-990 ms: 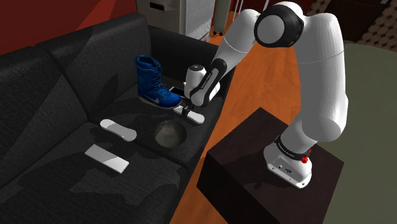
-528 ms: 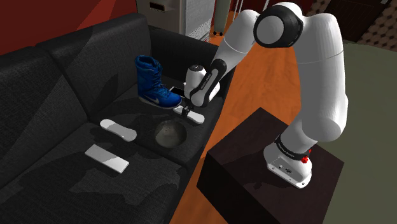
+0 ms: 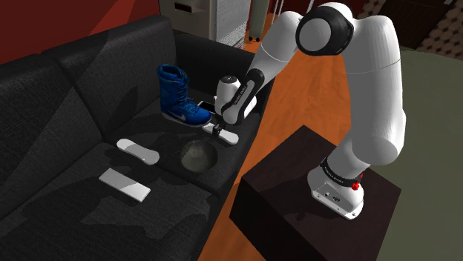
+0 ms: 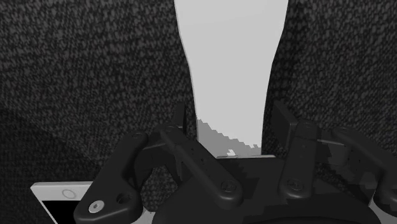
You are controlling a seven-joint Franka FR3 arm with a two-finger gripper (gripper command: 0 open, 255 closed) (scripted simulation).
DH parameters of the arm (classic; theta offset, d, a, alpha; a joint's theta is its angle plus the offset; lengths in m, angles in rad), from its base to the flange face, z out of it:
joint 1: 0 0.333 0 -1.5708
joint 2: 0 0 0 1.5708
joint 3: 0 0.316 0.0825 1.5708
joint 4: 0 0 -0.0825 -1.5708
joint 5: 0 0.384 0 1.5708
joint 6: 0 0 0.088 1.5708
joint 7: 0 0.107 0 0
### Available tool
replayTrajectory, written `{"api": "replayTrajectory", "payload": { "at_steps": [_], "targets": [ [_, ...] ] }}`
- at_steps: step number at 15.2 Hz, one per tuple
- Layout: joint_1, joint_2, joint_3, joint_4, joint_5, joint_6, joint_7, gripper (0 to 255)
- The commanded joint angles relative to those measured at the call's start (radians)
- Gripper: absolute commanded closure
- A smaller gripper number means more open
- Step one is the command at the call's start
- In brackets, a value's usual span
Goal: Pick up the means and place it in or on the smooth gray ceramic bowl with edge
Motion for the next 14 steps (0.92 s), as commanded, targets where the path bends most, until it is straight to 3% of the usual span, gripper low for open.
{"api": "replayTrajectory", "payload": {
  "at_steps": [1,14],
  "targets": [
    [0.0,0.0,0.0,0.0,0.0,0.0,0.0,255],
    [-0.02,-0.167,0.023,-0.057,0.015,-0.11,-0.013,255]
  ]
}}
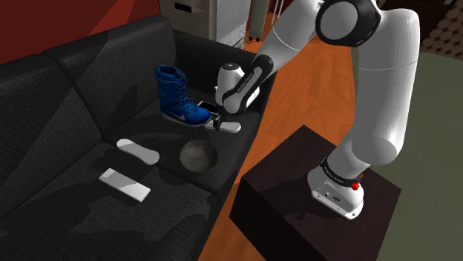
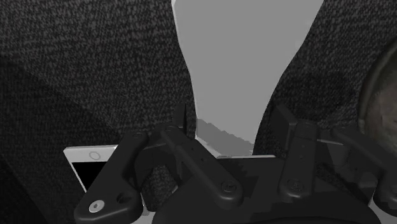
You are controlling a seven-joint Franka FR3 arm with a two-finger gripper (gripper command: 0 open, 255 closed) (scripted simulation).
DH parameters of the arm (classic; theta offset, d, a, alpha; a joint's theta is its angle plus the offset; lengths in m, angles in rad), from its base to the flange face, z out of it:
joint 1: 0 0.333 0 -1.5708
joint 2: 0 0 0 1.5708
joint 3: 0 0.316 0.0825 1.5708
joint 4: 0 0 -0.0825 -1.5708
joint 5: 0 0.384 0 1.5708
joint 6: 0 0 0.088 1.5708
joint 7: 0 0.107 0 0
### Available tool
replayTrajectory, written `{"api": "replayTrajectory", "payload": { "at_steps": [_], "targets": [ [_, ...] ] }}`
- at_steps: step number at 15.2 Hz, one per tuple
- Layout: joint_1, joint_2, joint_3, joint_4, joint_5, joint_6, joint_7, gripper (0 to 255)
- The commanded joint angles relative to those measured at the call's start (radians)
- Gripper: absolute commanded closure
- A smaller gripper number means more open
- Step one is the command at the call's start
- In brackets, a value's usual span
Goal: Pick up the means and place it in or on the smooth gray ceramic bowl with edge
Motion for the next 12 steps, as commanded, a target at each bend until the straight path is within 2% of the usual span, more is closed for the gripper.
{"api": "replayTrajectory", "payload": {
  "at_steps": [1,12],
  "targets": [
    [-0.002,-0.03,0.005,-0.008,0.004,-0.02,-0.002,255],
    [-0.018,-0.172,0.025,-0.031,0.027,-0.139,-0.02,255]
  ]
}}
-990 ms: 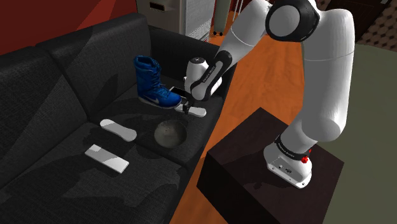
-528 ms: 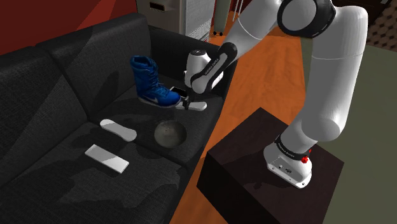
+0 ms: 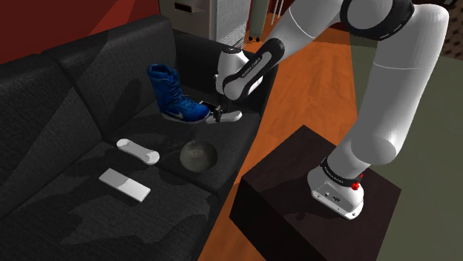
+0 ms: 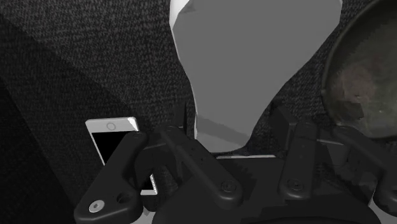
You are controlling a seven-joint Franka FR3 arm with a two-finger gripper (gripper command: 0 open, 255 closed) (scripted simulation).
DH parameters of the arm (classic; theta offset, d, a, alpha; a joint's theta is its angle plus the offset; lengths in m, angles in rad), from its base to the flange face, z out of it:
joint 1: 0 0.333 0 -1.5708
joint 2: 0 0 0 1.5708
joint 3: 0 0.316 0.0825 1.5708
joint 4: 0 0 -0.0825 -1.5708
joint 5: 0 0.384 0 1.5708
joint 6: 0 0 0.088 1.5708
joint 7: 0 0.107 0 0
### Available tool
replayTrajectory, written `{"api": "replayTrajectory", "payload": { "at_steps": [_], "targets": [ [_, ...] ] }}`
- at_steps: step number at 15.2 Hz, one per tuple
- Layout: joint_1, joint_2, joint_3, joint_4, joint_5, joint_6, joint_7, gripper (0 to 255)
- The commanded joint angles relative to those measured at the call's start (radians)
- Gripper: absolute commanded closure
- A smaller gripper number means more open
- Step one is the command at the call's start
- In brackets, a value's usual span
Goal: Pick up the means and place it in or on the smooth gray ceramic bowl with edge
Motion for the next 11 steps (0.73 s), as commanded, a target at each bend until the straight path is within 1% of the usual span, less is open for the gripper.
{"api": "replayTrajectory", "payload": {
  "at_steps": [1,3,11],
  "targets": [
    [-0.005,-0.029,0.003,-0.004,0.006,-0.023,-0.007,255],
    [-0.006,-0.045,0.005,-0.005,0.009,-0.038,-0.009,255],
    [0.149,-0.063,0.044,-0.025,-0.031,-0.039,0.217,255]
  ]
}}
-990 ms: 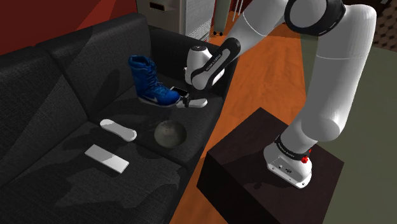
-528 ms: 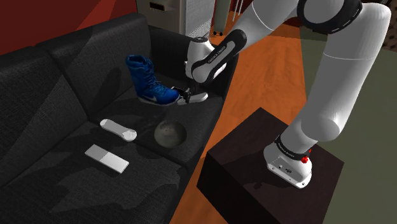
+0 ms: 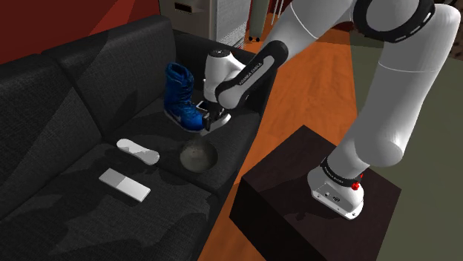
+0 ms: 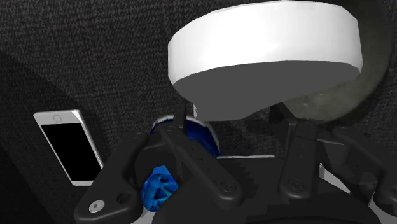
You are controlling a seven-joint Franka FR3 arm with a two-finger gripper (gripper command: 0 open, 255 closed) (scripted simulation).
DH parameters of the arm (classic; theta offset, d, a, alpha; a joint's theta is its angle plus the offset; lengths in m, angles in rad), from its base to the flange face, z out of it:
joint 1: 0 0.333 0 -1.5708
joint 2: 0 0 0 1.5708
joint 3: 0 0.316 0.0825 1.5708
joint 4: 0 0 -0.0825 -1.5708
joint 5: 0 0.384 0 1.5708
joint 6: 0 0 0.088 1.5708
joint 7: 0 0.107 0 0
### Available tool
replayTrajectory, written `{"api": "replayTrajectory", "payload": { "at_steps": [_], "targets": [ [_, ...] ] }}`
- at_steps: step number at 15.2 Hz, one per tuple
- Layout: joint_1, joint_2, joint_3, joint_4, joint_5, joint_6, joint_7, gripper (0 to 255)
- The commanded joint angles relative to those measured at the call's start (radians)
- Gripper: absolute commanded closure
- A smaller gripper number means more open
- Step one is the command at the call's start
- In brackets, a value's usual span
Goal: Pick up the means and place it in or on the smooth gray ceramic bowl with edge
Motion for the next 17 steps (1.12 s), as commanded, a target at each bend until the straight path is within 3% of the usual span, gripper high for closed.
{"api": "replayTrajectory", "payload": {
  "at_steps": [1,7,17],
  "targets": [
    [0.039,-0.01,0.01,-0.01,-0.009,0.0,0.058,255],
    [0.164,0.014,0.04,0.035,-0.043,-0.027,0.238,255],
    [0.186,0.137,0.009,0.048,-0.086,0.081,0.271,255]
  ]
}}
